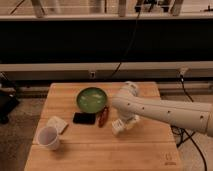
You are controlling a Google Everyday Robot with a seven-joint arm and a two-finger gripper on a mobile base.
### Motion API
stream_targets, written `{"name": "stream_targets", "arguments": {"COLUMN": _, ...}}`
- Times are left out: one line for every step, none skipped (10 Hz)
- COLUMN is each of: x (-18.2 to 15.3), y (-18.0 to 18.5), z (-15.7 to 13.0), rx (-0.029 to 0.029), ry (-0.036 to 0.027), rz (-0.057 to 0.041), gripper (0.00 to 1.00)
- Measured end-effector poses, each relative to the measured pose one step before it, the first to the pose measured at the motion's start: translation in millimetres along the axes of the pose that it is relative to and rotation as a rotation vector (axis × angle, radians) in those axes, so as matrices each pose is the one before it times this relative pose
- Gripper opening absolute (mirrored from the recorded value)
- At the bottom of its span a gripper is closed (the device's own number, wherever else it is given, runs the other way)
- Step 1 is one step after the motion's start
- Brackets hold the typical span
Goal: Place the bottle in the ceramic bowl
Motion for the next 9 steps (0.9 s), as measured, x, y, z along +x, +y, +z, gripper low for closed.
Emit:
{"name": "stream_targets", "arguments": {"x": 2.3, "y": -6.59, "z": -1.88, "rx": 0.0098, "ry": 0.00782, "rz": 0.00038, "gripper": 0.01}}
{"name": "stream_targets", "arguments": {"x": 0.63, "y": -7.45, "z": -2.23, "rx": 0.0102, "ry": 0.00526, "rz": -0.00061, "gripper": 0.01}}
{"name": "stream_targets", "arguments": {"x": -1.74, "y": -12.58, "z": -1.67, "rx": 0.0135, "ry": 0.00273, "rz": -0.00399, "gripper": 0.01}}
{"name": "stream_targets", "arguments": {"x": -0.04, "y": -9.09, "z": -1.52, "rx": 0.01096, "ry": 0.00233, "rz": -0.00031, "gripper": 0.01}}
{"name": "stream_targets", "arguments": {"x": 1.61, "y": -4.18, "z": -1.39, "rx": 0.00679, "ry": 0.00423, "rz": 0.00295, "gripper": 0.01}}
{"name": "stream_targets", "arguments": {"x": -0.33, "y": -6.75, "z": -1.79, "rx": 0.00717, "ry": 0.00429, "rz": 0.00081, "gripper": 0.01}}
{"name": "stream_targets", "arguments": {"x": -1.18, "y": -6.02, "z": -1.16, "rx": 0.00717, "ry": 0.00172, "rz": -0.00102, "gripper": 0.01}}
{"name": "stream_targets", "arguments": {"x": 0.41, "y": -3.32, "z": -0.29, "rx": 0.00504, "ry": 0.00431, "rz": 0.00122, "gripper": 0.01}}
{"name": "stream_targets", "arguments": {"x": -0.92, "y": -4.0, "z": -1.02, "rx": 0.00066, "ry": 0.00554, "rz": -0.00056, "gripper": 0.01}}
